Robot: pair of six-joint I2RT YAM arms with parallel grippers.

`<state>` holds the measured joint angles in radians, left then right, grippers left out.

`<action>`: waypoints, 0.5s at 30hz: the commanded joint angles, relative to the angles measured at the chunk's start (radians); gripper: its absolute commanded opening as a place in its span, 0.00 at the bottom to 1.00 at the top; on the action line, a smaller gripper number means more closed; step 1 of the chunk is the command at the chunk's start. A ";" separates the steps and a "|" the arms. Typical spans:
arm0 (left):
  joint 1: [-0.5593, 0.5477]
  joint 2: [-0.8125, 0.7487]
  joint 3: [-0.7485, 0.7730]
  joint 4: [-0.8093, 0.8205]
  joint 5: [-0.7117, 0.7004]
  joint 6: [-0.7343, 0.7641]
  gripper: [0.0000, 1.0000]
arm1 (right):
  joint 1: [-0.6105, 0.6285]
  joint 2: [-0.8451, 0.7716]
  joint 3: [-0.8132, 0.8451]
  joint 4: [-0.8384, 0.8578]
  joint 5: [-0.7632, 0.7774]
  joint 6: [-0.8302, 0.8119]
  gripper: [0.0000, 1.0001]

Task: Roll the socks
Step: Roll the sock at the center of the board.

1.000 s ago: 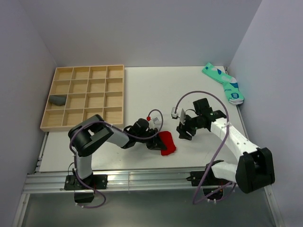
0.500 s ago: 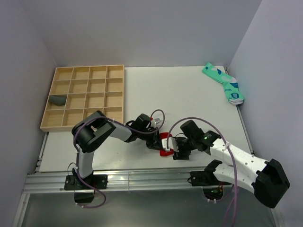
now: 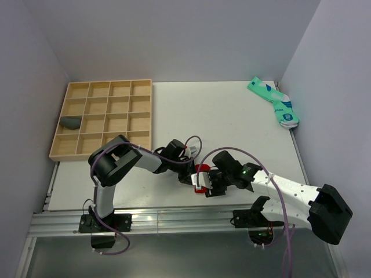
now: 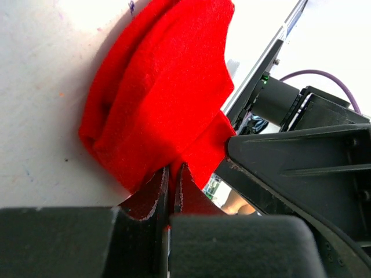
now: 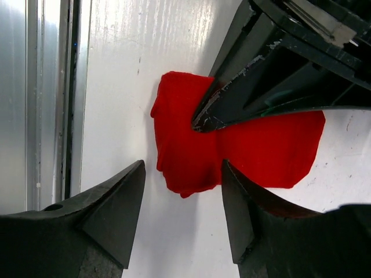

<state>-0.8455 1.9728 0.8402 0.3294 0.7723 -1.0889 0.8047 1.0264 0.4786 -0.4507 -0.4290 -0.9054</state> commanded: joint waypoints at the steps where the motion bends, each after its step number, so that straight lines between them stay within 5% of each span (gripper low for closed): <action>1: 0.000 0.063 -0.010 -0.132 -0.074 0.058 0.00 | 0.021 0.003 -0.018 0.064 0.024 0.019 0.62; 15: 0.002 0.044 -0.013 -0.085 -0.086 0.030 0.01 | 0.027 0.126 -0.012 0.107 0.030 0.054 0.41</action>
<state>-0.8383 1.9942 0.8577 0.3241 0.8055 -1.0943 0.8246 1.1202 0.4671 -0.3756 -0.3962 -0.8742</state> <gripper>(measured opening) 0.045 0.447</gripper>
